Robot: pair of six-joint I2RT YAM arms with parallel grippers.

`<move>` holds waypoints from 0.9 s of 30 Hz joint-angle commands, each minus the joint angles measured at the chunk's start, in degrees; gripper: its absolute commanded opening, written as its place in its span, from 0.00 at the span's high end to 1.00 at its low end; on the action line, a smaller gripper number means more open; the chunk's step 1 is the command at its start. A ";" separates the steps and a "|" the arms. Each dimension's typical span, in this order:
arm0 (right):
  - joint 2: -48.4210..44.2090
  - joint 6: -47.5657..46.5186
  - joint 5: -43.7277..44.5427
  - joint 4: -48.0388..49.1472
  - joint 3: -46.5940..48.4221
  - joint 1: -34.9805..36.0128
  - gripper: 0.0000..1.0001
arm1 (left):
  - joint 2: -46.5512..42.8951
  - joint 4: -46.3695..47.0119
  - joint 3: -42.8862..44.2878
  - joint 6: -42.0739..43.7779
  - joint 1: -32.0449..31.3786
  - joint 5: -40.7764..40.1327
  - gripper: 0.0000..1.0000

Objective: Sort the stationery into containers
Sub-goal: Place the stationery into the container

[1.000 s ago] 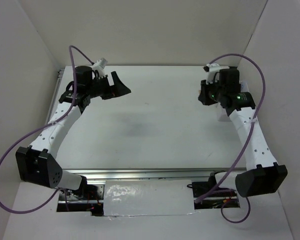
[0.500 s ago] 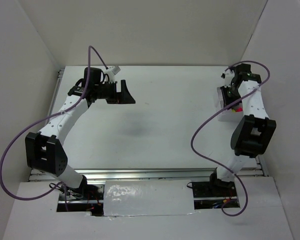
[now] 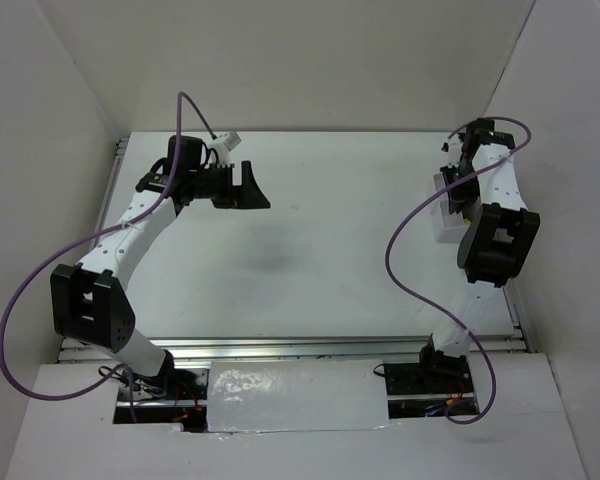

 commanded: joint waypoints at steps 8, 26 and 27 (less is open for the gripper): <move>2.23 2.42 2.66 -3.44 2.03 1.19 0.87 | -0.93 2.25 0.03 -0.84 0.05 0.74 0.01; 3.55 4.97 3.56 -7.48 8.36 2.86 0.60 | -2.60 1.90 -1.38 -2.07 -0.12 -4.37 0.01; 3.28 4.97 2.68 -8.35 10.19 3.03 0.60 | -2.60 1.72 -1.20 -2.07 -0.21 -4.80 0.01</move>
